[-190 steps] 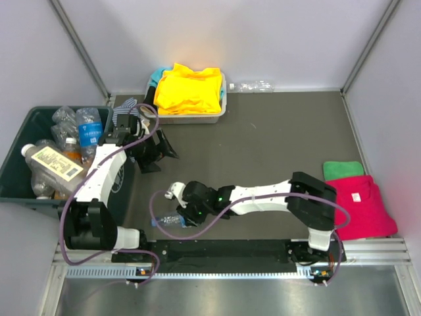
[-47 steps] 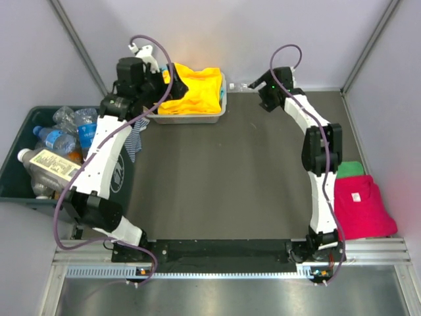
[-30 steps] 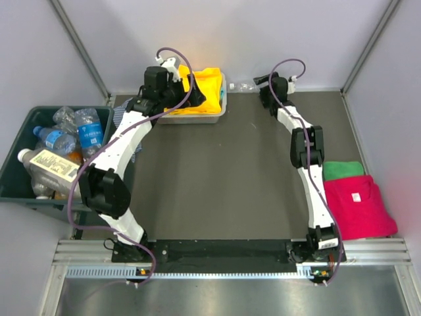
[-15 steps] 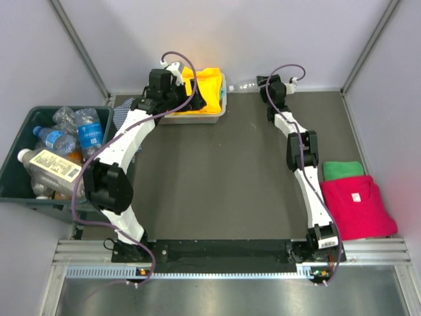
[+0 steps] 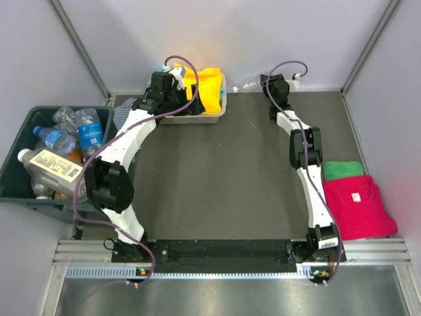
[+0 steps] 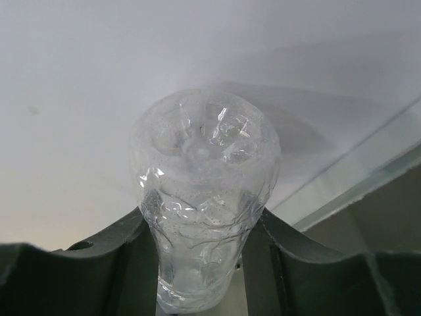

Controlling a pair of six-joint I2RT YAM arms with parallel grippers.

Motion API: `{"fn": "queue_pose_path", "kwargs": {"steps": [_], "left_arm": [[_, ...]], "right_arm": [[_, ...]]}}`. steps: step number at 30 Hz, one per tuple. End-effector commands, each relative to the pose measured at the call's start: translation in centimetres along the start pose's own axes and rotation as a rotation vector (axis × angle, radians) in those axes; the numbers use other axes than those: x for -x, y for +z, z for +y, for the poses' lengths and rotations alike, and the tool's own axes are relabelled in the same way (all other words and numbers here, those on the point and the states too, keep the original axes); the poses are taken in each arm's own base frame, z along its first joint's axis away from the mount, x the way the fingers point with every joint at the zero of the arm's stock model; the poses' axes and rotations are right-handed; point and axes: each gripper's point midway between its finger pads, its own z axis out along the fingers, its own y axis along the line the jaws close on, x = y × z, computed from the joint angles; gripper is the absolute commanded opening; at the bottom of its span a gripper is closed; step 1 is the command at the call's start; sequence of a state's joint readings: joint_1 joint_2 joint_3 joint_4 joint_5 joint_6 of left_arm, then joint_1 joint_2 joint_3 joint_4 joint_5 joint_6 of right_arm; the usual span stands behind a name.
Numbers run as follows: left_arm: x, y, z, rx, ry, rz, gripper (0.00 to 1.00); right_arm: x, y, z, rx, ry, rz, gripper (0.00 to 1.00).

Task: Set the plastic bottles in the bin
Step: Pick up the plastic bottle from the corner of the board.

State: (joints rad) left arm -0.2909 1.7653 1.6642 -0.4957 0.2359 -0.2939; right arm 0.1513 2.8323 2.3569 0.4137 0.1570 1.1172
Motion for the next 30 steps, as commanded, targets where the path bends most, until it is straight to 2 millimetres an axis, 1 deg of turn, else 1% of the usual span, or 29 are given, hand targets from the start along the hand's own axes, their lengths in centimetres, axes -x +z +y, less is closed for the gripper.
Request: {"fn": "queue_pose_path", "kwargs": {"steps": [1,3,4,5,6,7,8,9,10,11,12,13,14,15,16,17,18,19,20,21,22,23,24,25,26,27,28,30], "left_arm": [[1.9,-2.7,-1.2,-0.015,0.048,-0.084,0.99],[2.1,-3.1,-1.4,-0.023,0.054,-0.092,0.99],[2.2,-3.3,-1.5,-0.026,0.056,-0.095,0.99],[2.3,-3.5,-1.7,-0.030,0.059,-0.098,0.99],[2.5,-3.7,-1.8,-0.036,0.060,-0.102,0.99],[2.6,-3.9,-2.2,-0.052,0.062,-0.105,0.99],[2.7,-4.2,-2.5,-0.067,0.065,-0.112,0.99],[2.6,-4.2,-2.7,-0.079,0.065,-0.109,0.99],[2.7,-4.5,-3.5,-0.120,0.073,-0.115,0.99],[2.8,-4.9,-3.9,-0.140,0.080,-0.122,0.99],[2.5,-4.9,-4.3,-0.164,0.082,-0.117,0.99],[2.3,-5.1,-5.0,-0.206,0.094,-0.112,0.99],[2.5,-5.6,-5.7,-0.245,0.104,-0.121,0.99],[2.3,-5.8,-6.2,-0.274,0.111,-0.117,0.99],[2.0,-6.6,-7.6,-0.354,0.125,-0.108,0.99],[2.1,-6.9,-8.3,-0.396,0.134,-0.115,0.99],[1.5,-7.2,-8.8,-0.436,0.123,-0.103,0.99],[1.3,-7.7,-9.6,-0.487,0.123,-0.100,0.99],[0.9,-9.0,-11.2,-0.583,0.130,-0.088,0.98],[0.4,-9.3,-11.9,-0.646,0.107,-0.084,0.98],[0.0,-10.1,-12.7,-0.690,0.100,-0.082,0.98],[-0.6,-10.8,-13.4,-0.748,0.094,-0.064,0.97],[-1.2,-10.7,-13.7,-0.775,0.067,-0.059,0.96],[-1.7,-11.1,-14.1,-0.790,0.062,-0.055,0.96],[-2.2,-11.1,-14.3,-0.796,0.054,-0.047,0.95],[-3.1,-11.0,-14.4,-0.795,0.040,-0.034,0.95],[-3.5,-11.3,-14.9,-0.803,0.045,-0.033,0.95],[-4.9,-11.3,-15.4,-0.808,0.023,0.001,0.93]], "right_arm": [[7.8,-2.5,12.8,0.193,-0.073,-0.106,0.00],[8.4,-3.5,14.5,0.213,-0.091,-0.093,0.00],[8.9,-4.9,16.6,0.233,-0.114,-0.052,0.00],[8.7,-5.5,17.1,0.225,-0.150,-0.021,0.00],[8.1,-6.6,18.3,0.247,-0.169,0.048,0.00],[6.9,-7.3,17.4,0.213,-0.192,0.124,0.00],[7.4,-9.0,19.7,0.251,-0.225,0.152,0.00],[6.3,-10.5,20.1,0.272,-0.232,0.235,0.00],[4.8,-11.5,18.3,0.242,-0.236,0.306,0.00],[5.4,-13.7,20.4,0.273,-0.243,0.333,0.00],[4.6,-15.2,20.4,0.292,-0.240,0.398,0.00],[2.9,-17.0,18.6,0.267,-0.236,0.463,0.00],[2.3,-18.4,18.8,0.286,-0.244,0.494,0.00],[2.8,-21.2,21.4,0.345,-0.261,0.518,0.00],[0.9,-23.0,19.9,0.326,-0.283,0.576,0.00],[0.3,-24.5,19.7,0.318,-0.299,0.612,0.00],[0.8,-26.9,21.7,0.360,-0.313,0.625,0.00],[-0.8,-28.6,21.0,0.361,-0.331,0.674,0.00],[-1.0,-29.9,21.5,0.377,-0.342,0.692,0.00],[-0.9,-32.0,22.7,0.406,-0.346,0.715,0.00],[-1.7,-33.3,22.5,0.412,-0.357,0.740,0.00],[-2.5,-34.6,23.1,0.432,-0.364,0.766,0.00],[-3.1,-35.7,23.3,0.435,-0.363,0.790,0.00],[-3.0,-37.0,24.0,0.457,-0.364,0.795,0.00],[-4.0,-38.2,24.6,0.476,-0.366,0.821,0.00],[-4.4,-39.0,24.9,0.487,-0.366,0.832,0.00],[-4.3,-39.9,25.7,0.508,-0.367,0.832,0.00],[-5.5,-41.6,26.2,0.514,-0.366,0.869,0.00]]}}
